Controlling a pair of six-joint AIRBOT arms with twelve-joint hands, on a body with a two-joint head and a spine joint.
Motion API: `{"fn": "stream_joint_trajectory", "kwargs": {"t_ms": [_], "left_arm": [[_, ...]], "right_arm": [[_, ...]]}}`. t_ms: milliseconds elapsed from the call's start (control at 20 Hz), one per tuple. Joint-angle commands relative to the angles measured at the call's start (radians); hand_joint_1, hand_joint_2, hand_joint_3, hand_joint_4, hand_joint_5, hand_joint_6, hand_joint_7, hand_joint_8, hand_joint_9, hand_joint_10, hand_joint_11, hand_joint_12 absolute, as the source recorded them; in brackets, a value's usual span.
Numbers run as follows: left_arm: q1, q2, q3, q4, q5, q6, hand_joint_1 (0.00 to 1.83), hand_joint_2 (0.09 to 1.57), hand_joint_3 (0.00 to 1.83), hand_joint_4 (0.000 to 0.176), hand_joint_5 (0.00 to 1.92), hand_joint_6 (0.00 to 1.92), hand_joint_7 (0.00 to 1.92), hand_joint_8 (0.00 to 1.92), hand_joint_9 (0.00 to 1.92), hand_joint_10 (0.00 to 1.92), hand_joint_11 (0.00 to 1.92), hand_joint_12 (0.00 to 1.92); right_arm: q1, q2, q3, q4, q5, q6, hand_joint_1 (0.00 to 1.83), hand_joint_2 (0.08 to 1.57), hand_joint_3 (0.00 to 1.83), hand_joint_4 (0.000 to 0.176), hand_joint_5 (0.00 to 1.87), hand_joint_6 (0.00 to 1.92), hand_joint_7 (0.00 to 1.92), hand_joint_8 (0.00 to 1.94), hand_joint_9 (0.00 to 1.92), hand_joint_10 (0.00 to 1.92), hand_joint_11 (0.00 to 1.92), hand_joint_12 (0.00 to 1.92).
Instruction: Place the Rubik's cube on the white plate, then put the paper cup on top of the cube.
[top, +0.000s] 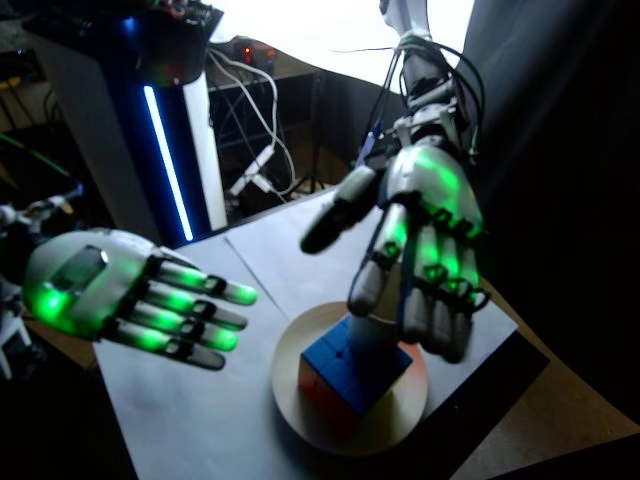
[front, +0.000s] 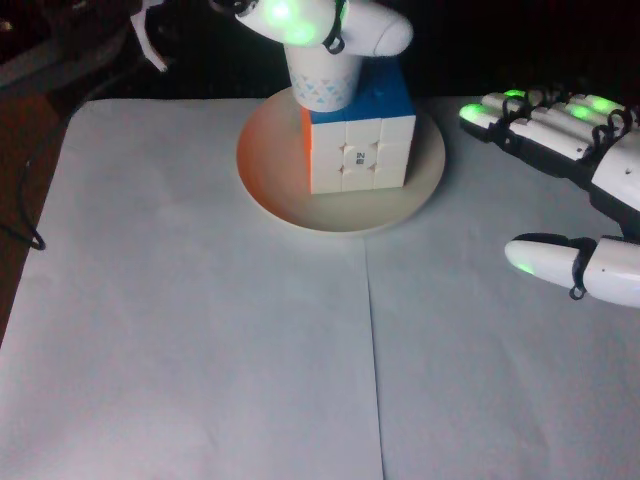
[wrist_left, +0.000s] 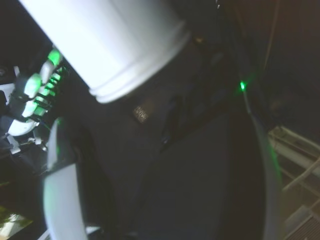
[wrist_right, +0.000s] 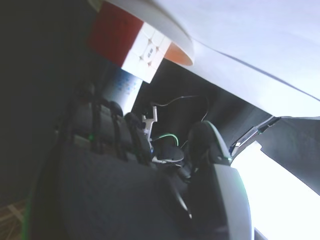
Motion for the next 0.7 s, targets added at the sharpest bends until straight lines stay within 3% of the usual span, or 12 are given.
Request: {"fn": "stream_joint_trajectory", "kwargs": {"t_ms": [0, 100, 150, 200, 300, 350, 400, 450, 500, 550, 600, 650], "left_arm": [[-0.024, 0.03, -0.017, -0.061, -0.14, 0.015, 0.56, 1.17, 0.0, 0.039, 0.0, 0.0, 0.0, 0.0, 0.06, 0.03, 0.0, 1.05], [-0.024, 0.094, -0.076, -0.082, -0.193, 0.058, 0.28, 1.28, 0.0, 0.0, 0.0, 0.0, 0.0, 0.0, 0.0, 0.0, 0.0, 1.91], [-0.022, 0.13, -0.11, -0.095, -0.216, 0.093, 0.16, 1.34, 0.01, 0.0, 0.14, 0.06, 0.14, 0.04, 0.11, 0.07, 0.0, 1.76], [-0.012, 0.167, -0.143, -0.117, -0.247, 0.133, 0.03, 1.29, 0.0, 0.0, 0.35, 0.07, 0.4, 0.06, 0.06, 0.8, 0.0, 1.82], [0.032, 0.234, -0.192, -0.176, -0.323, 0.171, 0.0, 1.27, 0.0, 0.0, 0.08, 0.01, 0.1, 0.01, 0.0, 0.28, 0.0, 1.41], [0.053, 0.254, -0.205, -0.207, -0.355, 0.186, 0.14, 1.34, 0.0, 0.0, 0.3, 0.06, 0.21, 0.01, 0.09, 0.2, 0.0, 1.02], [0.071, 0.271, -0.215, -0.228, -0.383, 0.197, 0.11, 1.33, 0.0, 0.0, 0.31, 0.04, 0.18, 0.0, 0.07, 0.14, 0.0, 0.84], [0.089, 0.294, -0.233, -0.243, -0.411, 0.212, 0.21, 1.31, 0.0, 0.007, 0.35, 0.04, 0.19, 0.0, 0.1, 0.09, 0.0, 0.78], [0.096, 0.305, -0.244, -0.248, -0.422, 0.223, 0.35, 1.1, 0.0, 0.0, 0.27, 0.02, 0.25, 0.01, 0.11, 0.32, 0.0, 1.44], [0.111, 0.326, -0.264, -0.262, -0.436, 0.253, 0.35, 1.09, 0.0, 0.0, 0.03, 0.0, 0.01, 0.0, 0.0, 0.1, 0.0, 1.28], [0.129, 0.348, -0.287, -0.279, -0.454, 0.287, 0.35, 1.09, 0.0, 0.0, 0.02, 0.0, 0.0, 0.0, 0.0, 0.08, 0.0, 1.26], [0.147, 0.362, -0.299, -0.292, -0.468, 0.307, 0.2, 1.14, 0.01, 0.0, 0.0, 0.0, 0.0, 0.0, 0.0, 0.02, 0.0, 1.16]], "right_arm": [[0.006, 0.0, 0.003, 0.006, 0.123, 0.003, 0.46, 1.31, 0.0, 0.033, 0.0, 0.0, 0.0, 0.0, 0.04, 0.0, 0.0, 0.25], [0.006, 0.004, -0.002, 0.006, 0.123, 0.003, 0.44, 1.33, 0.0, 0.03, 0.0, 0.0, 0.0, 0.0, 0.05, 0.0, 0.0, 0.35], [0.006, 0.01, -0.007, 0.006, 0.124, 0.003, 0.42, 1.32, 0.0, 0.015, 0.0, 0.0, 0.0, 0.0, 0.05, 0.0, 0.0, 0.35], [0.006, 0.018, -0.014, 0.006, 0.127, 0.002, 0.41, 1.32, 0.0, 0.03, 0.0, 0.0, 0.0, 0.0, 0.05, 0.0, 0.0, 0.29], [0.006, 0.032, -0.024, 0.006, 0.151, 0.002, 0.37, 1.34, 0.0, 0.034, 0.0, 0.0, 0.0, 0.0, 0.04, 0.0, 0.0, 0.23], [0.006, 0.04, -0.029, 0.006, 0.163, 0.002, 0.29, 1.37, 0.01, 0.059, 0.0, 0.0, 0.0, 0.0, 0.01, 0.0, 0.0, 0.1], [0.006, 0.048, -0.035, 0.005, 0.175, 0.002, 0.28, 1.36, 0.0, 0.049, 0.0, 0.0, 0.0, 0.0, 0.03, 0.01, 0.0, 0.19], [0.006, 0.059, -0.044, 0.005, 0.189, -0.005, 0.27, 1.35, 0.0, 0.037, 0.0, 0.0, 0.0, 0.0, 0.03, 0.01, 0.0, 0.26], [0.006, 0.066, -0.05, 0.005, 0.193, -0.018, 0.22, 1.34, 0.0, 0.037, 0.0, 0.0, 0.0, 0.0, 0.03, 0.0, 0.0, 0.27], [0.006, 0.078, -0.062, 0.005, 0.198, -0.04, 0.19, 1.32, 0.0, 0.092, 0.0, 0.0, 0.0, 0.0, 0.0, 0.0, 0.0, 0.01], [0.006, 0.088, -0.07, 0.005, 0.207, -0.053, 0.19, 1.32, 0.0, 0.094, 0.0, 0.0, 0.0, 0.0, 0.0, 0.0, 0.0, 0.0], [0.006, 0.094, -0.073, 0.005, 0.218, -0.054, 0.14, 1.32, 0.0, 0.066, 0.0, 0.0, 0.0, 0.0, 0.0, 0.0, 0.0, 0.0]]}}
